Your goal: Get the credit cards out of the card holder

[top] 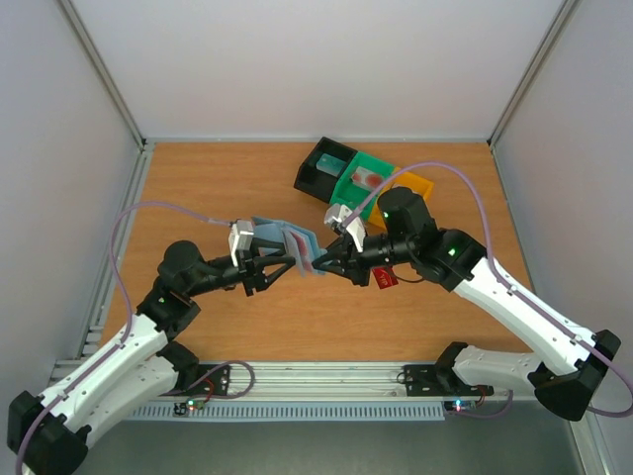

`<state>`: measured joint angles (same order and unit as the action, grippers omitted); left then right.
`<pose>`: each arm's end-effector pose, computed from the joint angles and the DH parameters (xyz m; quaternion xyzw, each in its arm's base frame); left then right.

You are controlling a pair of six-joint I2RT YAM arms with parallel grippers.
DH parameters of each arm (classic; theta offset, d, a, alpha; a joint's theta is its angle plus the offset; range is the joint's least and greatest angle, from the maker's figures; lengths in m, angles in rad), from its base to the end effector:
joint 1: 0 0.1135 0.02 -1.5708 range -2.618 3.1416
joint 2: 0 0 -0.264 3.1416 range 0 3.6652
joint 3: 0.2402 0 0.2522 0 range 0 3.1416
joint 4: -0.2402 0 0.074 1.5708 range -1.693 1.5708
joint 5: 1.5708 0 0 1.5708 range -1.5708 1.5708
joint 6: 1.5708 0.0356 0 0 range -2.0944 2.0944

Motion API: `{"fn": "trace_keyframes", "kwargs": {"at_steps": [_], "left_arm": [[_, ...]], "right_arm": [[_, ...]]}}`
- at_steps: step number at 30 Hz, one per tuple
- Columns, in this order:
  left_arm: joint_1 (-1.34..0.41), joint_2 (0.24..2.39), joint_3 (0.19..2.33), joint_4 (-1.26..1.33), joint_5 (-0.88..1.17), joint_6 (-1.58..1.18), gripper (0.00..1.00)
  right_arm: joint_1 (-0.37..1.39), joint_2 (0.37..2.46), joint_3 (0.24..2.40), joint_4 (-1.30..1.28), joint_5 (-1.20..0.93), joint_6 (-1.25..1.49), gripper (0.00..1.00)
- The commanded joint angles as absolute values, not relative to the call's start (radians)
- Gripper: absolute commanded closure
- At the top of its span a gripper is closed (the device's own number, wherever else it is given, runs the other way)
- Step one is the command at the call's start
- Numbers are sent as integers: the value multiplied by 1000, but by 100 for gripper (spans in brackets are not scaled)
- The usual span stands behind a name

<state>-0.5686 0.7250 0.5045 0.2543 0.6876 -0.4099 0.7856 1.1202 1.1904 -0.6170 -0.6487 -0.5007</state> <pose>0.1361 -0.1138 0.2970 0.2934 0.6331 -0.5249 0.4874 0.1492 0.1797 0.3750 -0.6205 0.5676 0.3409 0.4202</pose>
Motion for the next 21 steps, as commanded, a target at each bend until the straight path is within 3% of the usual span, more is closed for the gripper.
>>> {"fn": "trace_keyframes", "kwargs": {"at_steps": [1,10,21], "left_arm": [[-561,719,505,329,710,-382,54],[-562,718,508,413,809,-396,58],[-562,692,537,441,892,-390,79]], "right_arm": [[793,1130,1226,-601,-789,-548,99],[793,1148,1214,-566,-734,-533,99],[771,1161,1197,-558,-627,-525,99]]}}
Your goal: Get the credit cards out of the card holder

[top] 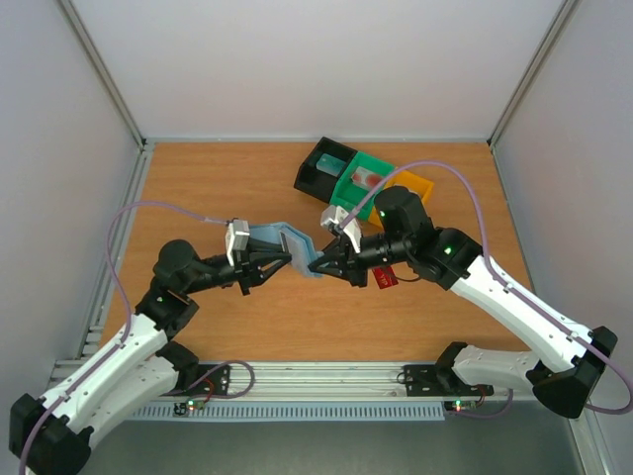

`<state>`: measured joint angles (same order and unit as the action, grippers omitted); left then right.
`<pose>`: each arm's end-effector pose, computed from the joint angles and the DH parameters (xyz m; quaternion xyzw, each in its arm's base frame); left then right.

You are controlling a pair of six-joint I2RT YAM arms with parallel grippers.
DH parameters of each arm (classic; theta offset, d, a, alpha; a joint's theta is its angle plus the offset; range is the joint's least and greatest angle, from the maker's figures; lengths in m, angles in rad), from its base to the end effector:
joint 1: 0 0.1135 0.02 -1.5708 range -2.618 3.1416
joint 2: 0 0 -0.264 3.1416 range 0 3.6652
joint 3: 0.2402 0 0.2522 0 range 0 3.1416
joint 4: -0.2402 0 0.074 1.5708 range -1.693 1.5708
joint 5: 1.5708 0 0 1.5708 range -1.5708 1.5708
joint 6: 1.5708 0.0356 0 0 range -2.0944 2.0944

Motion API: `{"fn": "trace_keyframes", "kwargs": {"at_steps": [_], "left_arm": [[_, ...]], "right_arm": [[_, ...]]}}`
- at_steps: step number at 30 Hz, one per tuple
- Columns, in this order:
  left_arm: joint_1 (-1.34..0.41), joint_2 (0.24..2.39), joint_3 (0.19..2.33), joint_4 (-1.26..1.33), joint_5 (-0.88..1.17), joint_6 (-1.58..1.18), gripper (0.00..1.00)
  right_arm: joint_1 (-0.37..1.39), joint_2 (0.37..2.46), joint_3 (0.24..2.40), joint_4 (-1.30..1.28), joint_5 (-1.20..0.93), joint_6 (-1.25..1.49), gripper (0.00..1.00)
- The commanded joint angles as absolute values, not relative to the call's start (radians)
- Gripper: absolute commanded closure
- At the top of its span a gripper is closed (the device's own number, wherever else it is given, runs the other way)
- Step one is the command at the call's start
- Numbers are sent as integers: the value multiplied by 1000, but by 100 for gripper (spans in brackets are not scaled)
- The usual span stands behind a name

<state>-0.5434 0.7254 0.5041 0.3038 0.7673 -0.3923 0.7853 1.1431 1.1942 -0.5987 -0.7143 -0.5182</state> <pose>0.1361 -0.1111 0.3016 0.3220 0.6055 -0.5339 0.4945 0.1520 0.1849 0.3736 -0.6316 0.5457 0.3632 0.4140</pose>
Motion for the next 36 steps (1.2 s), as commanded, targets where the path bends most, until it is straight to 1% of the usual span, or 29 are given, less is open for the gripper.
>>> {"fn": "trace_keyframes", "kwargs": {"at_steps": [1,5,6,7,11,13,15,17,19,22,23,27,30,32,35,36], "left_arm": [[-562,690,541,440,896,-388,81],[-561,685,551,440,912,-386,89],[-561,683,555,440,911,-386,93],[-561,680,560,440,912,-392,99],[-560,671,580,434,909,-429,100],[-558,668,583,418,904,-432,100],[-557,663,582,407,895,-441,100],[-554,660,575,401,887,-443,100],[-551,660,571,398,879,-443,100],[-547,659,566,388,866,-445,100],[-543,658,565,383,862,-445,100],[-525,649,563,364,860,-435,100],[-518,643,560,346,855,-430,100],[-516,640,557,336,856,-423,100],[-515,645,553,339,867,-415,100],[-515,647,550,348,876,-415,100]], "right_arm": [[764,1161,1195,-554,-625,-522,99],[750,1167,1195,-541,-591,-512,99],[746,1172,1195,-540,-578,-509,99],[741,1179,1196,-537,-571,-505,99],[730,1203,1205,-503,-601,-488,99],[728,1207,1205,-487,-631,-491,97],[728,1202,1200,-478,-674,-502,90],[728,1198,1197,-487,-750,-525,78],[729,1197,1197,-511,-796,-540,69],[728,1182,1196,-578,-805,-576,52],[728,1173,1193,-601,-792,-591,49],[718,1120,1167,-669,-752,-650,36],[702,1091,1164,-717,-790,-694,24],[703,1085,1175,-749,-801,-718,19],[702,1109,1196,-751,-816,-709,14],[703,1121,1205,-735,-832,-695,8]]}}
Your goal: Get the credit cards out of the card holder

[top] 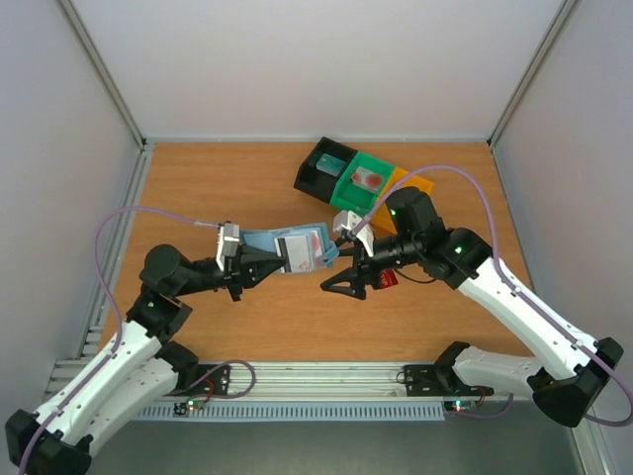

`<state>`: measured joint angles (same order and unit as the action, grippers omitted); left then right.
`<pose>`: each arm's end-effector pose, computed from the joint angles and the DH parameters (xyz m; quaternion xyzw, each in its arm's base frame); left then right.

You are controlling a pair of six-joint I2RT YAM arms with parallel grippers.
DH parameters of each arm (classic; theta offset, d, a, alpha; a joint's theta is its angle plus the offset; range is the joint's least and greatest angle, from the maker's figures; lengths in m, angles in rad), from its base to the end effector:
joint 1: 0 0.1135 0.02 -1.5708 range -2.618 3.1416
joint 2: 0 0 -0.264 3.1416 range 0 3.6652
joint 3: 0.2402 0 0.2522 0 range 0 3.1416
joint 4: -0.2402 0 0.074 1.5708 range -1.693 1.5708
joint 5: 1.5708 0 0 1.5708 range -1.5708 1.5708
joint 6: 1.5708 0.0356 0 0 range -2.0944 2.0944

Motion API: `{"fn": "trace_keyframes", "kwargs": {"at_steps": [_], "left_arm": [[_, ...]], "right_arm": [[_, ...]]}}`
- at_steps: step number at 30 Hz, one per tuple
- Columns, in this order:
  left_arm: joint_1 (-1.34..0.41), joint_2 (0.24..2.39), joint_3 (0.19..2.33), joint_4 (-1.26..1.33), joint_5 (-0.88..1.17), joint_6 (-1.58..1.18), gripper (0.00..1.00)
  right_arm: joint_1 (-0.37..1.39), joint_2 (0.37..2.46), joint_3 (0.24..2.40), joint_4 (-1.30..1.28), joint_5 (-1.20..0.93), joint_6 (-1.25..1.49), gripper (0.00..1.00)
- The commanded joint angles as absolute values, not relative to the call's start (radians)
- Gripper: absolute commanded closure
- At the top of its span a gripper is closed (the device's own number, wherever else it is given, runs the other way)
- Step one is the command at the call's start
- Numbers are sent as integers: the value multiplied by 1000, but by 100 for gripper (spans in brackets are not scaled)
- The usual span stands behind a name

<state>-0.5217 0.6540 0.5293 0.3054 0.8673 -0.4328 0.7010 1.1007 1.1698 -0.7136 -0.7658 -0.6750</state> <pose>0.1221 -0.1015 0.3206 0.3482 0.5662 -0.5592 0.4955 0.1525 0.1610 0.3658 -0.6559 0.5351 0.3396 0.4100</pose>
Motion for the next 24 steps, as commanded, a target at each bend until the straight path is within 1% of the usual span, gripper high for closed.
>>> {"fn": "trace_keyframes", "kwargs": {"at_steps": [1,4,5,6,8,10,11,14,15,16,17,18,19,22,23,24], "left_arm": [[-515,650,548,358,884,-417,100],[-515,656,544,365,884,-419,100],[-515,658,541,365,884,-417,100],[-515,659,541,364,885,-416,100],[-515,662,540,364,894,-416,100],[-515,663,539,360,893,-416,100],[-515,661,538,359,895,-415,100],[-515,655,539,352,910,-408,100],[-515,655,541,351,916,-402,100],[-515,654,541,351,923,-399,100],[-515,652,541,358,930,-394,96],[-515,651,539,371,936,-391,85],[-515,651,537,387,944,-392,79],[-515,659,537,418,961,-399,72],[-515,662,536,423,963,-401,72],[-515,665,536,426,966,-407,74]], "right_arm": [[703,1133,1209,-707,-841,-670,7],[703,1155,1202,-575,-865,-599,13],[703,1161,1199,-538,-874,-575,16],[702,1168,1199,-504,-878,-547,22],[702,1192,1214,-482,-891,-517,41],[702,1206,1228,-483,-900,-509,63],[702,1206,1229,-485,-905,-512,71],[702,1190,1217,-500,-899,-541,94],[702,1181,1211,-507,-892,-550,98],[702,1175,1205,-513,-890,-559,99],[701,1172,1199,-519,-891,-563,99],[701,1171,1198,-523,-897,-564,99],[701,1171,1200,-526,-910,-564,99],[701,1174,1210,-532,-929,-565,98],[701,1172,1210,-534,-924,-569,98],[701,1169,1210,-540,-918,-576,98]]}}
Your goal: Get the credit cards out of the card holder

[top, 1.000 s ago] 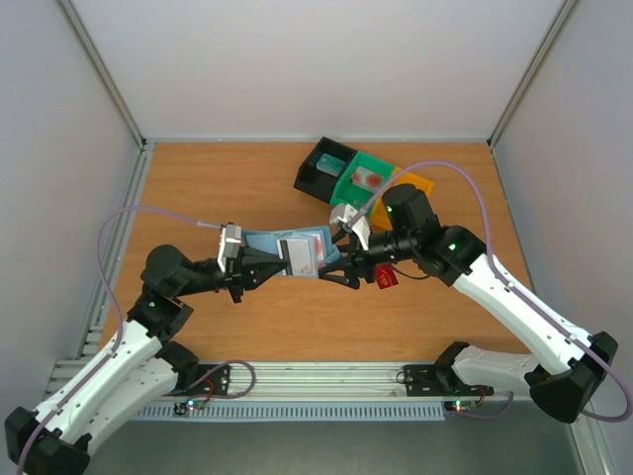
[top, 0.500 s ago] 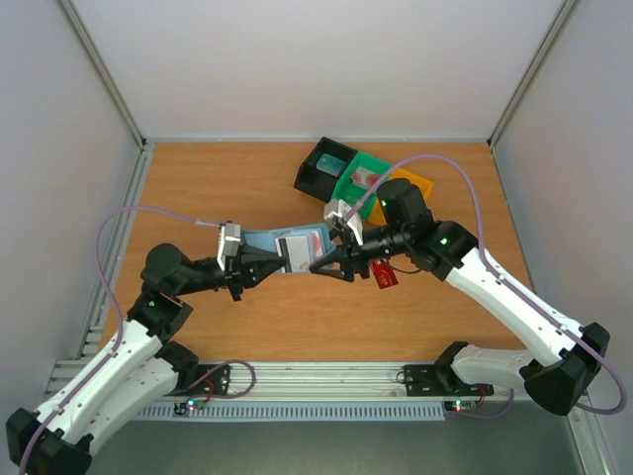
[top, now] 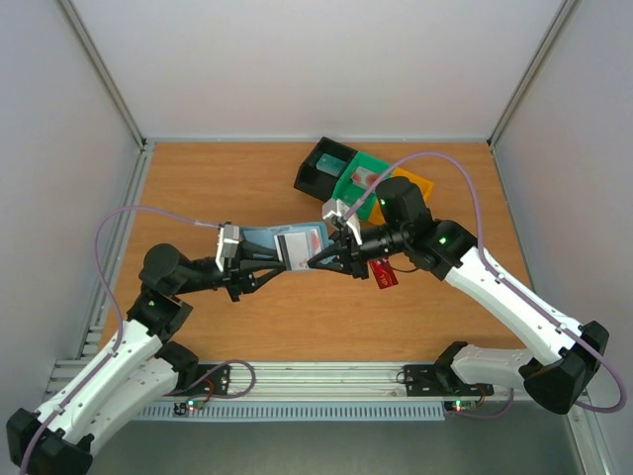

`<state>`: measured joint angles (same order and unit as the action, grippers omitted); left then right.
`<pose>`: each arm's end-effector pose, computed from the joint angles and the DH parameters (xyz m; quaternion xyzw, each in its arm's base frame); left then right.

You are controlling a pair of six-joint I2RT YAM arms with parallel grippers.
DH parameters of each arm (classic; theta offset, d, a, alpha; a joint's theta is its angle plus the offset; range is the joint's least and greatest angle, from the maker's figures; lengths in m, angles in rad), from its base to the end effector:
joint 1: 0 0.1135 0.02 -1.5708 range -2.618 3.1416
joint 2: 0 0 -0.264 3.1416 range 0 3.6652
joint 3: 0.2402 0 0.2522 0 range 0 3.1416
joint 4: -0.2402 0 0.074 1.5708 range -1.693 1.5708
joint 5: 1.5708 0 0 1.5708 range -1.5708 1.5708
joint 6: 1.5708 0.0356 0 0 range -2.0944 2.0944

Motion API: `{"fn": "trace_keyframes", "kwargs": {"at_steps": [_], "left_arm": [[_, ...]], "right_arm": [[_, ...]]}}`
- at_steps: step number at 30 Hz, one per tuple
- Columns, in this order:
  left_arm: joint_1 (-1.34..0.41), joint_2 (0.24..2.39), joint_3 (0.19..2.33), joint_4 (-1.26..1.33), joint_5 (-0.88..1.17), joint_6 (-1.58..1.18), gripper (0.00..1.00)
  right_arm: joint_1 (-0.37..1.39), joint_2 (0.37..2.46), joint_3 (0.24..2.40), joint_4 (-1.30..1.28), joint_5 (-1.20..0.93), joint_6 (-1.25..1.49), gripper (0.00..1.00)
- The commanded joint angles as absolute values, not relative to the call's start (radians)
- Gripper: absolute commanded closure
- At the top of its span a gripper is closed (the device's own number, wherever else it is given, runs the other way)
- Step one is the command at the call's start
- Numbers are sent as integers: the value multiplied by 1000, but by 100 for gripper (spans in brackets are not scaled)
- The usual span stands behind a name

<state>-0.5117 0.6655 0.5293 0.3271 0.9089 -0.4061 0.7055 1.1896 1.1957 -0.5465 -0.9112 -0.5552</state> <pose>0.1234 -0.1015 0.3209 0.3683 0.5532 -0.5575 0.4975 0.1710 0.1826 0.3707 -0.6357 0.5035 0.4150 0.4125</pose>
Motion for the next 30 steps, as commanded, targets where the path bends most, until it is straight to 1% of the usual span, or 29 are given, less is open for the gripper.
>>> {"fn": "trace_keyframes", "kwargs": {"at_steps": [1,5,6,11,15,18,20,24,26,29,30], "left_arm": [[-515,667,537,429,968,-411,79],[-515,664,539,423,969,-408,98],[-515,662,539,419,968,-409,100],[-510,645,548,370,965,-408,100],[-506,644,543,376,964,-404,100],[-506,650,541,384,963,-403,100],[-506,653,541,382,962,-408,100],[-506,649,538,367,946,-410,100],[-506,646,539,351,936,-413,99],[-506,638,539,334,933,-410,91],[-506,639,538,340,933,-410,90]], "right_arm": [[701,1166,1209,-545,-908,-583,98],[698,1159,1214,-555,-916,-592,96],[699,1158,1217,-560,-917,-593,95],[662,1136,1210,-595,-908,-609,92],[636,1140,1205,-586,-949,-586,81],[636,1155,1213,-578,-990,-574,78],[636,1155,1211,-578,-984,-576,80],[635,1145,1202,-561,-997,-569,98],[636,1134,1193,-560,-989,-572,99],[630,1112,1175,-557,-969,-578,99],[627,1112,1172,-552,-976,-575,99]]}}
